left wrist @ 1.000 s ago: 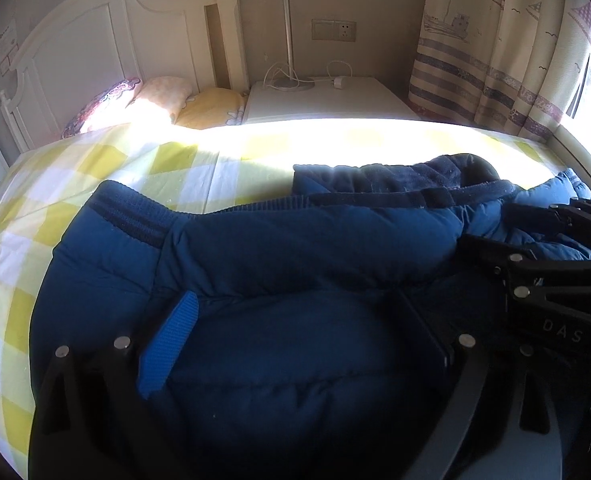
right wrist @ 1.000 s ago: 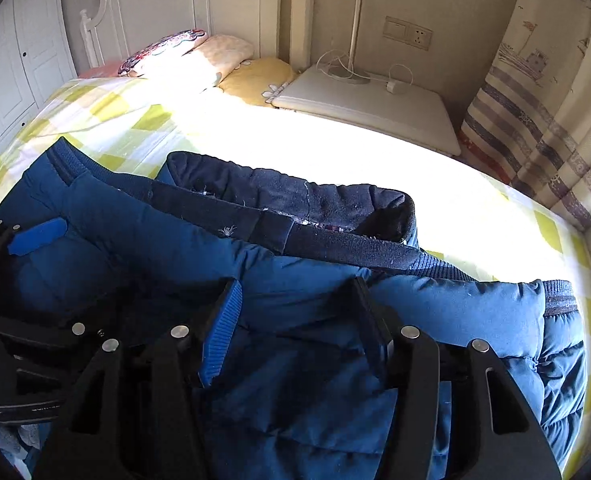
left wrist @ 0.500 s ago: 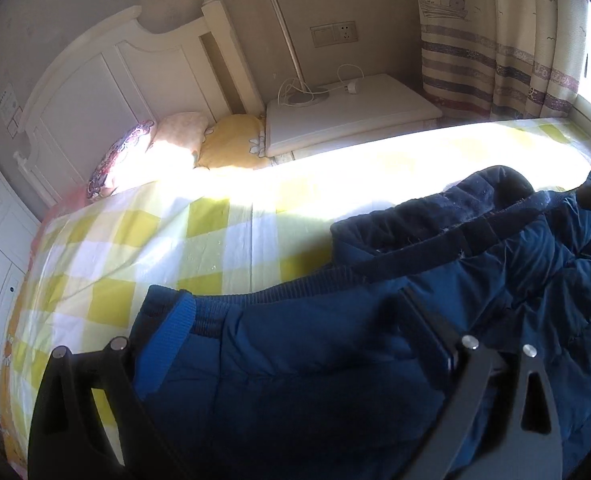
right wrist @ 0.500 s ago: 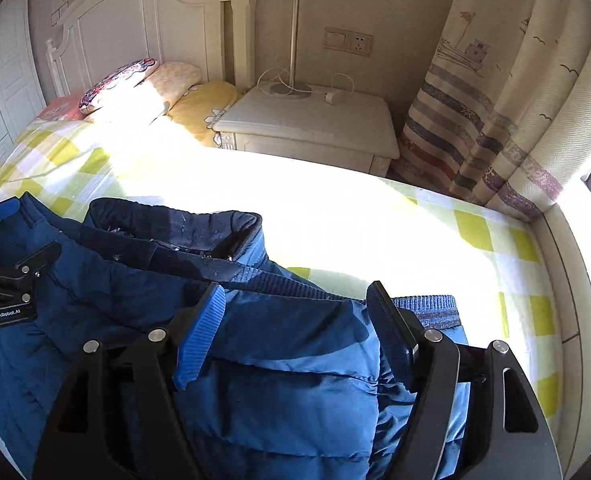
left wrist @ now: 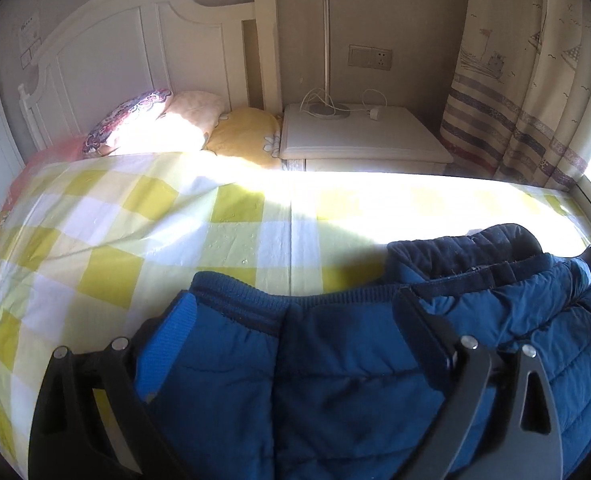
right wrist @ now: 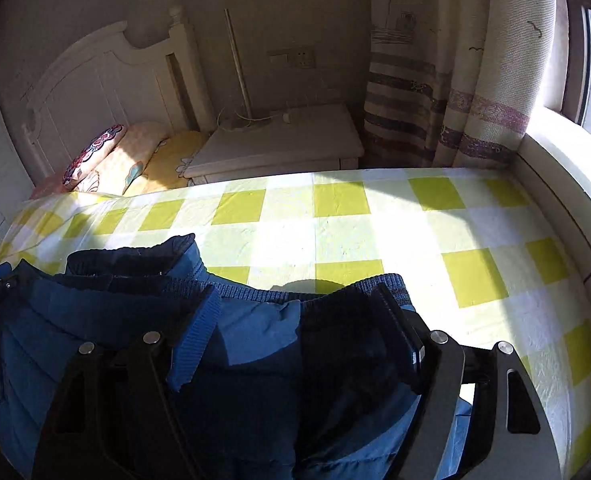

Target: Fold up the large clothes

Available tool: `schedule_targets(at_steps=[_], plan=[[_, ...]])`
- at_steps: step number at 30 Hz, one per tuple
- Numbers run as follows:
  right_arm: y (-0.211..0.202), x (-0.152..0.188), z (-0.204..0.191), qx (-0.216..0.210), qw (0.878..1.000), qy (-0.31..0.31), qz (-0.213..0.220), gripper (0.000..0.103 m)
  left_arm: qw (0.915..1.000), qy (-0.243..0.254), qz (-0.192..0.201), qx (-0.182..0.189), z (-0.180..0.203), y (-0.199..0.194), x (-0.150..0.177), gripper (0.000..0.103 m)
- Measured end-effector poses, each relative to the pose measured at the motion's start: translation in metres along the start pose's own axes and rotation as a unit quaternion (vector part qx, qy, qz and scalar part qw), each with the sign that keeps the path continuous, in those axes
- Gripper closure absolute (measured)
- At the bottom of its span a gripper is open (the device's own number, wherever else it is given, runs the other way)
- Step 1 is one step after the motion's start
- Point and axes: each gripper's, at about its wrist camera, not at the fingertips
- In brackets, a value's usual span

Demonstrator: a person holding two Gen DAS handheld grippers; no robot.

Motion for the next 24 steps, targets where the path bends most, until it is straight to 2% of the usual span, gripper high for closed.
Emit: schedule_targets(at_steps=[3,6,10,14,17,19,20,22,23,24], plan=[[0.021,0.000,0.004,-0.006,0.999,0.006,-0.044,0.027,0.9981,0.000,-0.059,0.020,-0.005,0.030,0.008,0.003],[0.026,0.001,-0.004,0.011,0.999,-0.011,-0.048,0.026,0.9976,-0.021,-0.059,0.030,-0.012,0.035,0.007,0.002],[0.024,0.005,0.005,-0.012,0.999,0.012,-0.037,0.026,0.9964,-0.052,-0.053,0.041,-0.023,0.034,0.010,0.002],[0.019,0.008,0.011,-0.024,0.999,0.030,-0.027,0.027,0.9923,-0.105,-0.046,0.046,-0.040,0.031,0.014,0.002],[0.020,0.008,0.011,-0.024,0.999,0.031,-0.031,0.027,0.9852,-0.142,-0.063,0.073,-0.054,0.038,0.017,0.002],[0.022,0.005,0.013,-0.034,0.998,0.035,-0.041,0.026,0.9794,-0.155,-0.094,0.089,-0.059,0.048,0.017,0.002],[0.020,0.004,0.011,-0.027,0.998,0.027,-0.051,0.026,0.9793,-0.162,-0.091,0.080,-0.061,0.044,0.018,0.002],[0.002,0.003,-0.003,0.031,0.999,-0.008,-0.043,0.025,0.9829,-0.174,-0.055,0.024,-0.063,0.022,0.020,0.004],[-0.012,0.004,-0.015,0.042,0.998,-0.025,-0.024,0.025,0.9850,-0.168,-0.036,0.014,-0.059,0.009,0.021,0.004],[-0.026,0.006,-0.027,0.027,0.999,-0.044,-0.006,0.025,0.9879,-0.153,-0.016,0.022,-0.051,-0.005,0.022,0.004]])
Point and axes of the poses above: each gripper's, at about its wrist camera, not at the fingertips, and y roughly the way its jaws point, z to its right, x to its underside, and after that the axes turned 2 degrees about -z, right-handed
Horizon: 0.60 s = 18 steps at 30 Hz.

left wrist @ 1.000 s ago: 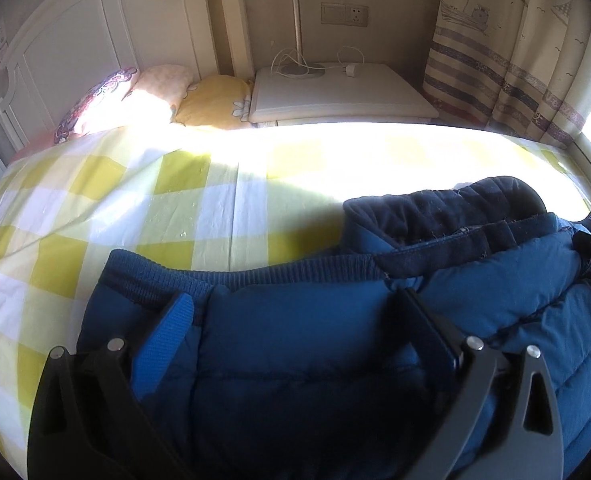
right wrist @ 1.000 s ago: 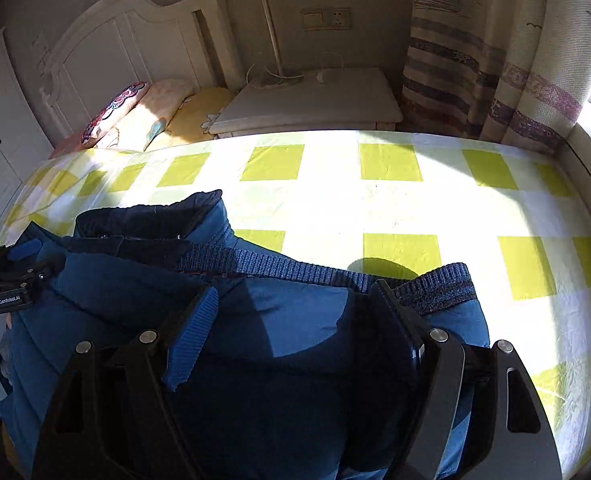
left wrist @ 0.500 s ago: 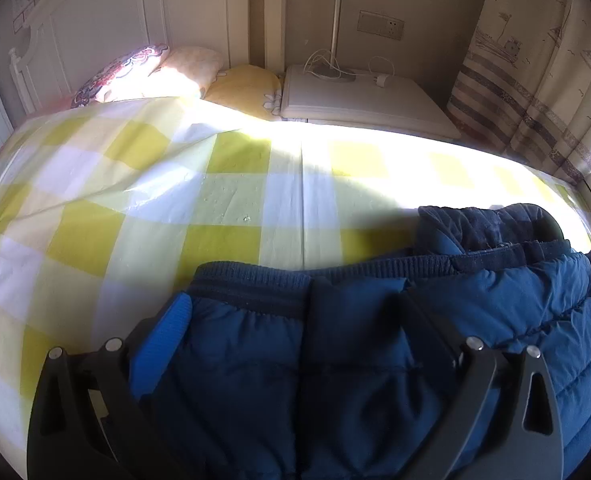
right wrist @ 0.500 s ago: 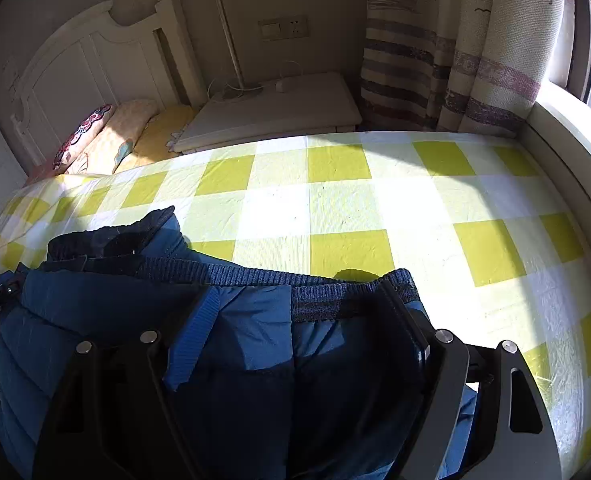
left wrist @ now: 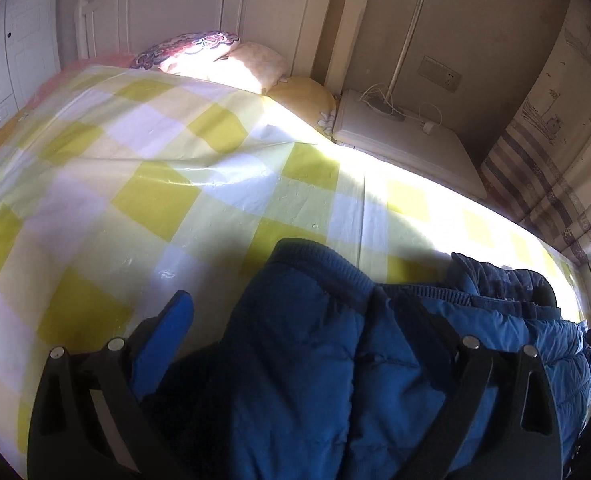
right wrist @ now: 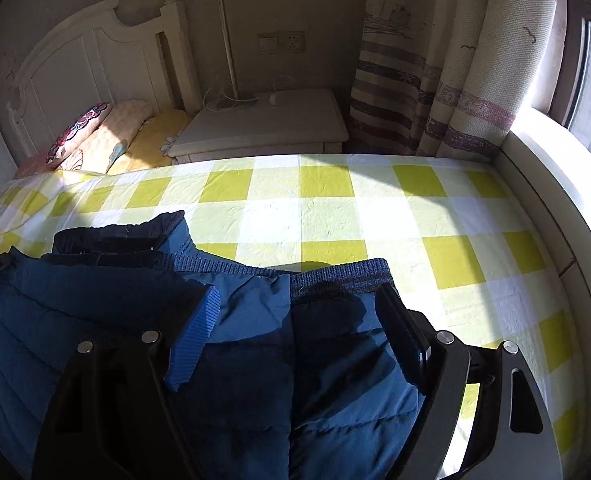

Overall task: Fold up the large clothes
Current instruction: 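Press the folded jacket bundle flat with both grippers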

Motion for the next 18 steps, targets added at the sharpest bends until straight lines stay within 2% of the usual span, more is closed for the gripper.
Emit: schedule_targets(at_steps=[2,3,5,7,8,9,12,13,17,18], plan=[[-0.030,0.007,-0.029,-0.035,0.998,-0.040,0.032,0.022,0.9984,0.042,0.037,0.009,0.023,-0.028,0.015,0.004],[-0.042,0.011,-0.046,-0.051,0.996,-0.065,0.041,0.017,0.9960,0.073,0.050,0.012,0.040,-0.039,0.026,0.003],[-0.050,0.022,-0.083,-0.072,0.988,-0.130,0.032,0.017,0.9861,0.157,0.055,0.010,0.080,-0.045,0.048,0.003],[-0.036,0.036,-0.117,-0.051,0.979,-0.197,0.007,0.017,0.9705,0.231,0.057,-0.037,0.113,-0.035,0.070,0.003],[-0.022,0.046,-0.128,-0.030,0.975,-0.222,-0.009,0.017,0.9641,0.253,0.050,-0.063,0.122,-0.025,0.077,0.002],[-0.007,0.054,-0.132,-0.024,0.973,-0.227,-0.021,0.017,0.9637,0.255,0.043,-0.065,0.125,-0.019,0.079,0.002],[0.002,0.050,-0.111,-0.064,0.982,-0.172,-0.038,0.015,0.9736,0.224,0.008,-0.044,0.112,-0.011,0.070,0.002],[-0.002,0.048,-0.103,-0.065,0.985,-0.157,-0.039,0.015,0.9761,0.212,0.009,-0.047,0.106,-0.014,0.068,0.002],[-0.037,0.052,-0.064,0.004,0.992,-0.126,0.015,0.014,0.9781,0.193,0.036,-0.069,0.076,-0.039,0.074,0.002],[-0.037,0.055,-0.048,0.015,0.994,-0.108,0.015,0.014,0.9796,0.182,0.036,-0.077,0.066,-0.040,0.077,0.002]])
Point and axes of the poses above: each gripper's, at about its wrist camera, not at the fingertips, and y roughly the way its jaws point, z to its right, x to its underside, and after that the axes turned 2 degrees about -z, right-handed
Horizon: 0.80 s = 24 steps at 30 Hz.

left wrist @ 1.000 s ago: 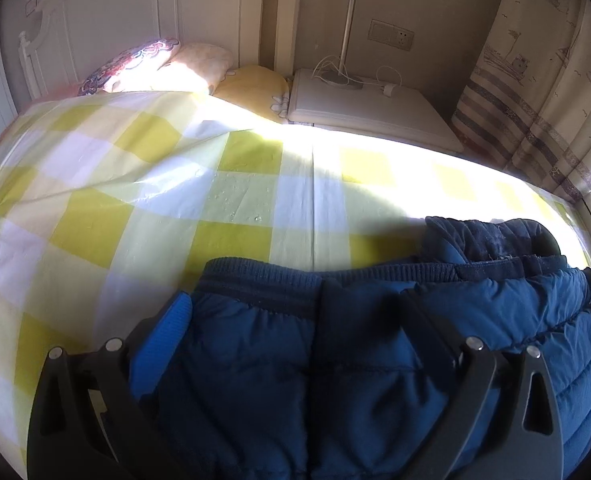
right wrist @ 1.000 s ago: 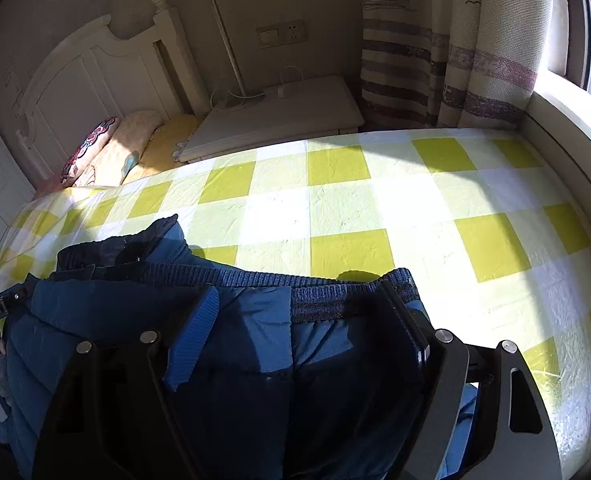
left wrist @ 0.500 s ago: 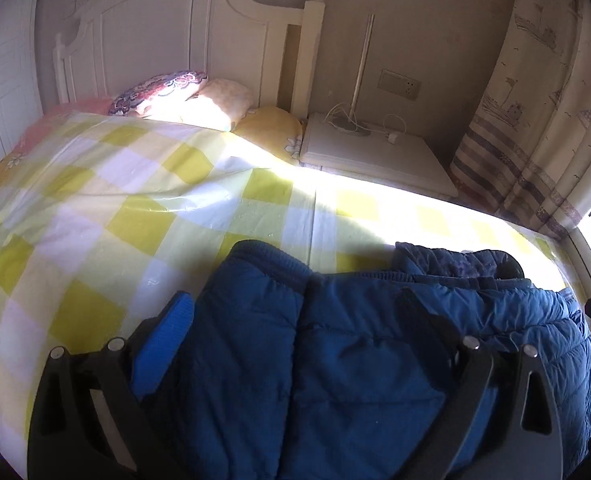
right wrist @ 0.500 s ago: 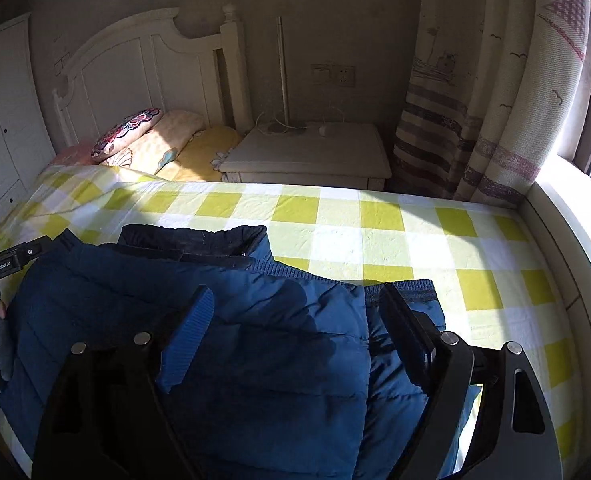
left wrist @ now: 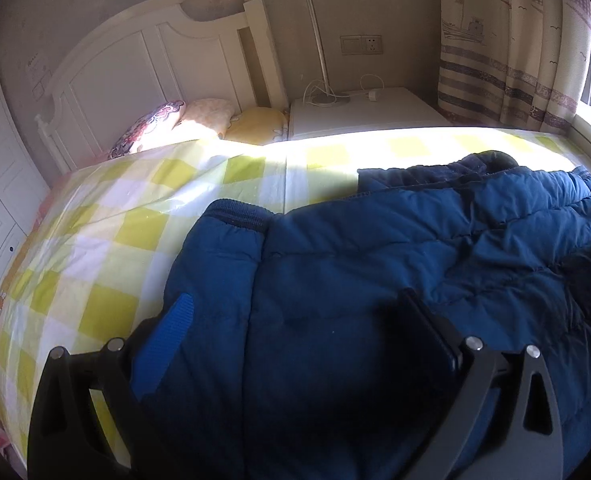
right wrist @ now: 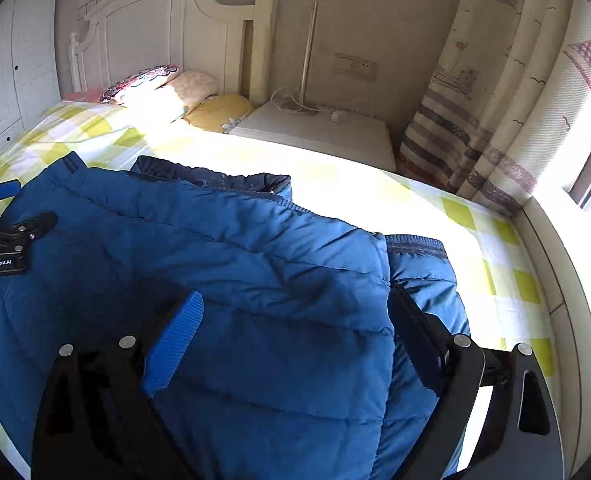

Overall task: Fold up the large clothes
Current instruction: 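Press the folded jacket bundle flat with both grippers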

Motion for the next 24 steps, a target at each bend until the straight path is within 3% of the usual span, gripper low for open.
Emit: schedule_targets(at_steps=[2,3,5,8,12,15,16,17,20,24], plan=[[0.013,0.018,0.031,-0.024,0.998,0.055,-0.020,0.013,0.9980,-0.047,-0.017,0.037,-0.020,0.008,0.008,0.002],[0.019,0.025,0.044,-0.065,0.994,0.091,-0.021,0.013,0.9964,-0.065,-0.024,0.048,-0.026,0.012,0.008,0.002],[0.020,0.026,0.051,-0.078,0.991,0.109,-0.023,0.013,0.9963,-0.070,-0.034,0.037,-0.026,0.015,0.004,0.002],[-0.001,0.022,0.027,-0.013,0.998,0.065,-0.007,0.013,0.9991,-0.039,-0.008,-0.011,-0.011,-0.004,0.007,0.003],[-0.052,0.033,-0.019,-0.072,0.996,0.013,0.054,0.013,0.9981,-0.034,0.047,0.023,0.010,-0.054,0.027,0.003],[-0.048,0.049,-0.061,-0.091,0.994,-0.055,0.032,0.011,0.9973,-0.012,0.039,0.061,0.038,-0.060,0.045,0.003],[-0.036,0.057,-0.072,-0.076,0.995,-0.070,0.014,0.011,0.9986,0.005,0.031,0.042,0.049,-0.052,0.052,0.002],[-0.032,0.061,-0.073,-0.072,0.995,-0.071,0.025,0.010,0.9987,0.011,0.042,0.028,0.055,-0.048,0.057,0.002],[-0.027,0.061,-0.068,-0.089,0.994,-0.056,0.013,0.010,0.9987,-0.002,0.031,0.040,0.052,-0.042,0.056,0.002],[-0.032,0.063,-0.066,-0.081,0.995,-0.051,0.012,0.010,0.9989,-0.001,0.030,0.037,0.052,-0.041,0.060,0.002]])
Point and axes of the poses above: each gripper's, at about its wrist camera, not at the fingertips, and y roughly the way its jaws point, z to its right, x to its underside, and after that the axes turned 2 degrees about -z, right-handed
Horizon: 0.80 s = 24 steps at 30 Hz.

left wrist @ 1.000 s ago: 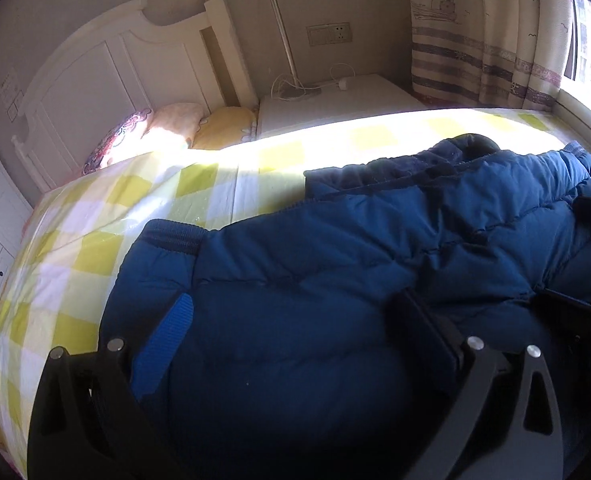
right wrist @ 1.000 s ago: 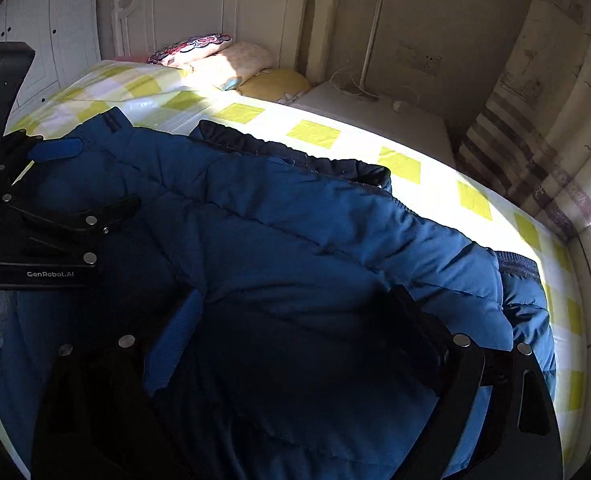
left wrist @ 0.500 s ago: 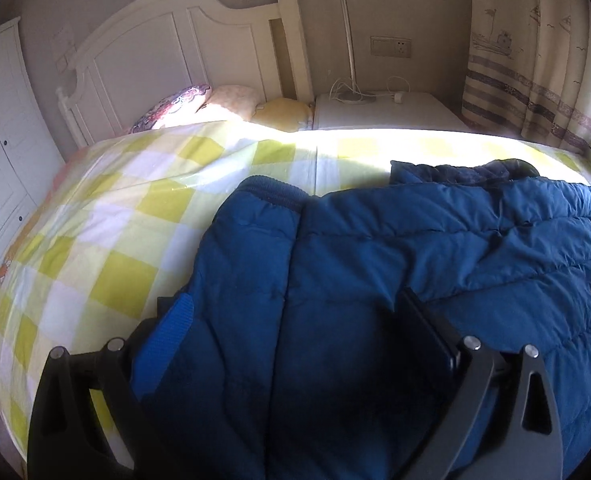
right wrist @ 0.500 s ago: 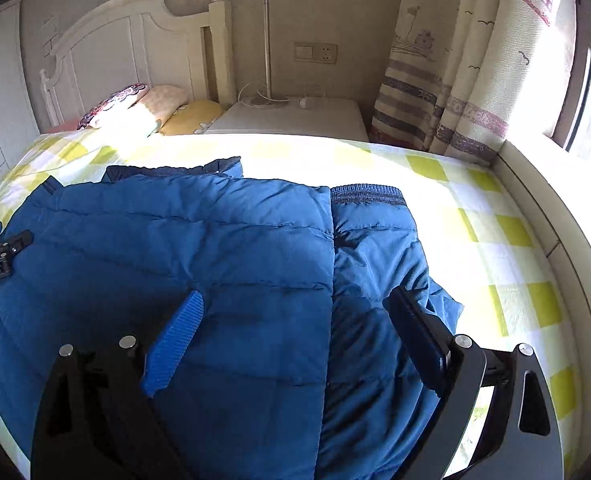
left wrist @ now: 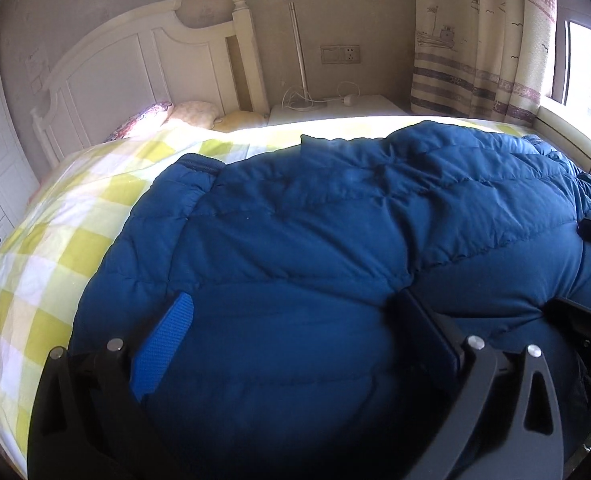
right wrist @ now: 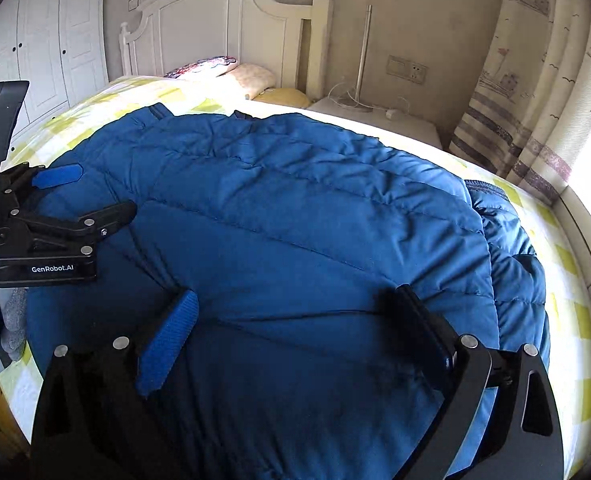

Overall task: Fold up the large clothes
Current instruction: 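Press the folded jacket bundle flat with both grippers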

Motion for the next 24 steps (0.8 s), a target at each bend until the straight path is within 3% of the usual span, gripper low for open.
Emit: schedule_targets(at_steps=[4,6,10,17,20,24], plan=[[-0.029,0.011,0.032,0.054,0.996,0.061,0.032,0.010,0.9999,-0.011,-0.002,0.007,-0.004,0.000,0.001,0.002],[-0.030,0.026,0.060,0.067,0.991,0.109,0.025,0.010,0.9999,-0.009,-0.002,0.005,-0.004,0.000,0.001,0.002],[-0.023,0.053,0.096,0.011,0.986,0.166,0.021,0.009,1.0000,-0.009,0.001,0.003,-0.004,-0.002,0.002,0.002],[-0.021,0.054,0.091,0.017,0.987,0.162,0.011,0.009,1.0000,-0.009,-0.002,0.002,-0.004,-0.001,0.003,0.002],[-0.039,0.050,0.077,0.053,0.983,0.177,0.003,0.009,0.9998,-0.015,-0.004,0.009,-0.008,-0.004,0.005,0.002],[-0.083,0.057,0.040,-0.014,0.983,0.174,0.060,0.008,0.9995,-0.027,-0.006,0.018,-0.014,-0.006,0.009,0.002]])
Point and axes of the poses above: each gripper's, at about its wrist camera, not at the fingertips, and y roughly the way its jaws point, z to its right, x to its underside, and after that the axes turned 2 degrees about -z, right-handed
